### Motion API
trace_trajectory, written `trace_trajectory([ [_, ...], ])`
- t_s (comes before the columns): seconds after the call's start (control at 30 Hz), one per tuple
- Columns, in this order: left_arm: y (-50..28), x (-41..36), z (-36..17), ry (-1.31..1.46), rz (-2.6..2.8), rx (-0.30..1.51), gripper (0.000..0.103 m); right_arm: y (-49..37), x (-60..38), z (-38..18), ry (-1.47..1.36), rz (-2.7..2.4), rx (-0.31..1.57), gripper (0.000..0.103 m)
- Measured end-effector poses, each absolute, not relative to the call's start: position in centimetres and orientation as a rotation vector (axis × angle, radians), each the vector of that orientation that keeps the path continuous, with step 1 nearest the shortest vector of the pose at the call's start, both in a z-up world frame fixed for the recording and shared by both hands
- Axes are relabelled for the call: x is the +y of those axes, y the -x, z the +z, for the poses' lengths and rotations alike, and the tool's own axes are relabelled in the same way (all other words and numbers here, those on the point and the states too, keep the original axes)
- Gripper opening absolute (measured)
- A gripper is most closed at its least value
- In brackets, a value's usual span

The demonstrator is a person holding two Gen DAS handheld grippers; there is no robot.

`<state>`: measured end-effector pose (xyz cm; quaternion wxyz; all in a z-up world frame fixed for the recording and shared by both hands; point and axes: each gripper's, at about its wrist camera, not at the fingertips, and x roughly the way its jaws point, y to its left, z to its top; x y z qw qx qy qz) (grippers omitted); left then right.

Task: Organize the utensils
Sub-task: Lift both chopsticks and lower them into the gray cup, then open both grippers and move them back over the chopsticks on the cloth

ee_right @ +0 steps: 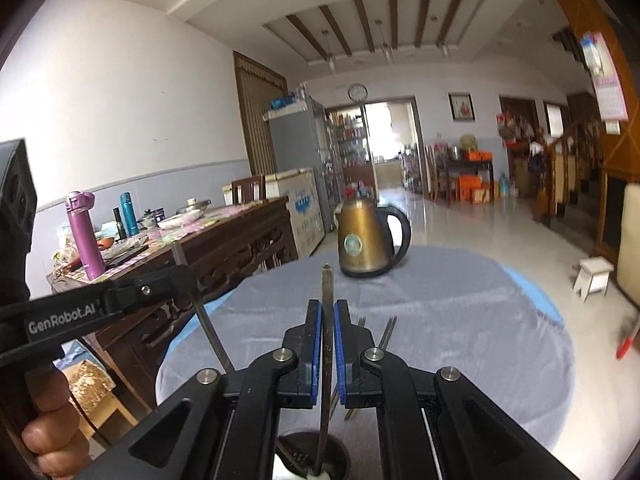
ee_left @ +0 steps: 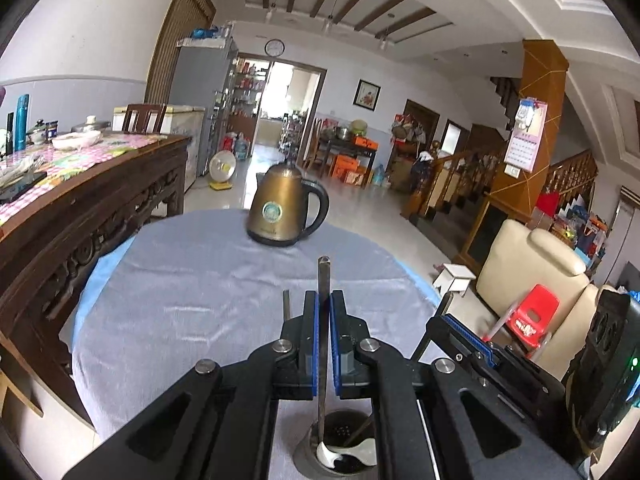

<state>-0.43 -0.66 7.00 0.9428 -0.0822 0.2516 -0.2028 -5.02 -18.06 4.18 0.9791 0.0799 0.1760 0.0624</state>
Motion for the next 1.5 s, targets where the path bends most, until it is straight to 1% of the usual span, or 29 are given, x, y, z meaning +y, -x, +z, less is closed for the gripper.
trace_trajectory([
  [0.23, 0.5, -0.9, 6.0, 0.17, -0.436, 0.558, 0.005, 5.3, -19.0, 3.3, -0.19, 0.127, 0.387, 0.007],
  [0.37, 0.7, -0.7, 6.1, 0.175, -0.455, 0.567, 0.005, 5.0, -19.4, 3.2, -0.224, 0.149, 0.428, 0.009],
  [0.43, 0.9, -0.5, 6.2, 0.177, -0.455, 0.562, 0.006, 4.8, -19.8, 3.2, -0.26, 0.167, 0.448, 0.012],
  [0.5, 1.2, -0.2, 6.5, 0.161, -0.439, 0.541, 0.006, 4.8, -20.3, 3.2, -0.284, 0.163, 0.444, 0.013],
  [0.6, 1.4, 0.5, 7.0, 0.16, -0.424, 0.514, 0.013, 5.2, -21.2, 3.4, -0.315, 0.152, 0.429, 0.013],
  [0.67, 1.6, 1.1, 7.3, 0.159, -0.399, 0.491, 0.023, 5.4, -21.9, 3.6, -0.34, 0.148, 0.419, 0.013],
  [0.73, 1.7, 1.7, 7.5, 0.16, -0.381, 0.475, 0.026, 5.5, -22.6, 3.8, -0.36, 0.134, 0.408, 0.014],
  [0.87, 1.1, 2.8, 7.5, 0.176, -0.346, 0.478, 0.027, 5.3, -23.9, 3.9, -0.4, 0.098, 0.401, 0.014],
  [1.13, -1.6, 5.0, 4.9, 0.227, -0.272, 0.573, 0.027, 4.4, -26.3, 2.6, -0.468, 0.032, 0.437, 0.014],
  [1.3, -3.5, 5.4, 2.3, 0.227, -0.251, 0.65, 0.027, 2.7, -27.4, 0.8, -0.508, 0.018, 0.509, 0.014],
  [1.5, -6.0, 5.4, -1.3, 0.212, -0.225, 0.758, 0.027, 0.2, -28.3, -2.8, -0.561, 0.033, 0.629, 0.014],
])
